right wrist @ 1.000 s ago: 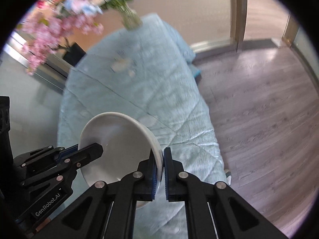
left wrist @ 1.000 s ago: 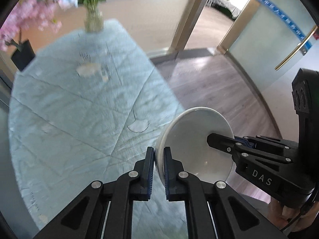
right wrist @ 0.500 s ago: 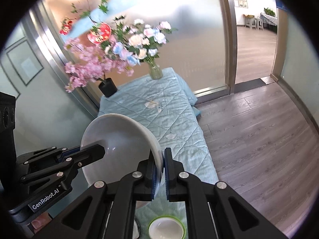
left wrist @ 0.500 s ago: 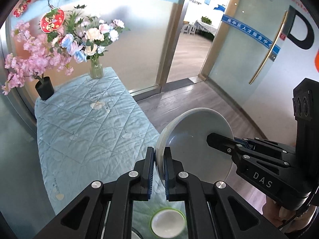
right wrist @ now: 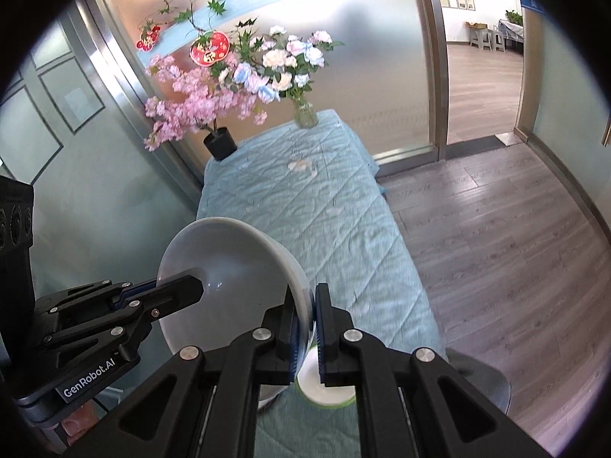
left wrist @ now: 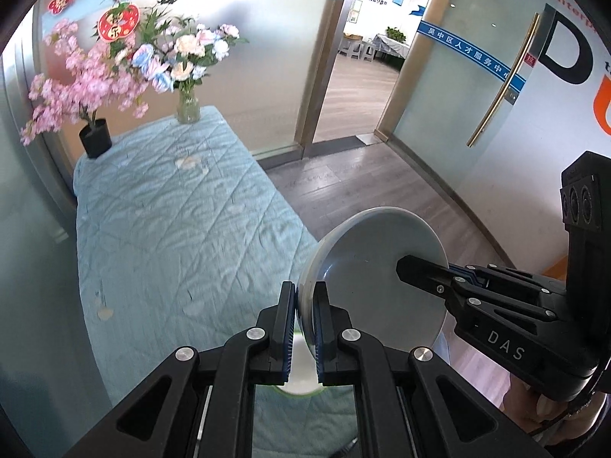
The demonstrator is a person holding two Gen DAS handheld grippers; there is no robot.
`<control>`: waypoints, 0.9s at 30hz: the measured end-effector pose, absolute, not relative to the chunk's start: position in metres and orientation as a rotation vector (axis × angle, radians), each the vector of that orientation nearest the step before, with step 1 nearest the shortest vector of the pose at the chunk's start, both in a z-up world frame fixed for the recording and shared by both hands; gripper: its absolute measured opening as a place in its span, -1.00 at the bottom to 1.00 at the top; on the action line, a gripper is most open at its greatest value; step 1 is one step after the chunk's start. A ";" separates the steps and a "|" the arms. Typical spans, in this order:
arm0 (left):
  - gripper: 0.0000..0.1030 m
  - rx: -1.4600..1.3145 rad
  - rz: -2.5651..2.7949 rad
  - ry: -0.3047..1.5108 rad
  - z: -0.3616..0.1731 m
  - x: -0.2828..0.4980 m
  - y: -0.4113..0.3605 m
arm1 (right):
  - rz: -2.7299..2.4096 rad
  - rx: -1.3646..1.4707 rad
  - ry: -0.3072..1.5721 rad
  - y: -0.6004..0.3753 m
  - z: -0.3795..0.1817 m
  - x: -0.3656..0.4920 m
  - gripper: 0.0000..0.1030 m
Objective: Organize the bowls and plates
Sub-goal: 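Carry the white bowl over and lower it onto the stacked bowls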
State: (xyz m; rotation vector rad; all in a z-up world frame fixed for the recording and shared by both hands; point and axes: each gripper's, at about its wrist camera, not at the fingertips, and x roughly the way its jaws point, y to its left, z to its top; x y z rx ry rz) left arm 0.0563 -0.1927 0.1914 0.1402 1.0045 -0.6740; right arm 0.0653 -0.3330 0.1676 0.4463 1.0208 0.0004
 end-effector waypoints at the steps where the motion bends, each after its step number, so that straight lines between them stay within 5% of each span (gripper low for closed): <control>1: -0.90 0.141 -0.672 1.008 0.189 0.051 -0.192 | 0.001 0.443 1.024 -0.331 0.167 0.061 -0.87; 27: -0.93 0.135 -0.631 1.289 0.030 0.064 -0.197 | -0.014 0.499 1.279 -0.320 0.046 0.033 -0.86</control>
